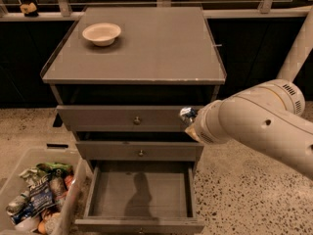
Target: Place redbull can into bottom drawer
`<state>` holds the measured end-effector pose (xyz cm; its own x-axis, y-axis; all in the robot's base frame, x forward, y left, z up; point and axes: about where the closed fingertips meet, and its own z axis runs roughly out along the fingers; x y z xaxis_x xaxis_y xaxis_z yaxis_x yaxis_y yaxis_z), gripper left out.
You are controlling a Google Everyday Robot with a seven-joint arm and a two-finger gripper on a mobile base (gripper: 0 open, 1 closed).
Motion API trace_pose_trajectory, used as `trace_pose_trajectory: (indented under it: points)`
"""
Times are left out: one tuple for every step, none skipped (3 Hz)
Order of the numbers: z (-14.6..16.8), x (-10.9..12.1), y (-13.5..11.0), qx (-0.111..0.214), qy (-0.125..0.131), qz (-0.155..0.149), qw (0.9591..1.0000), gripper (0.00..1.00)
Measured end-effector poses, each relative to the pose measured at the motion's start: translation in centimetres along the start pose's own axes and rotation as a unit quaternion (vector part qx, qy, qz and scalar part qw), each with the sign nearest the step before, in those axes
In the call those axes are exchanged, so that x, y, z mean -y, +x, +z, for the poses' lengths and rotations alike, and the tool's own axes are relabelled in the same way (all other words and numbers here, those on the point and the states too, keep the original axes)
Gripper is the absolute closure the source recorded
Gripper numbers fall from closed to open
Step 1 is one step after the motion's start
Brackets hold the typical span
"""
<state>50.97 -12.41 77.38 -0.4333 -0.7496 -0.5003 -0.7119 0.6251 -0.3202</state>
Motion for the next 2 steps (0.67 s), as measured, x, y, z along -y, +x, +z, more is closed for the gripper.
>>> trace_pose_trajectory:
  points:
    - [2.7, -1.6, 1.1, -0.007, -0.031, 0.013, 0.9994, 1.00]
    - [7.7, -5.7, 2.7, -0.016, -0.071, 0.027, 0.9970, 1.00]
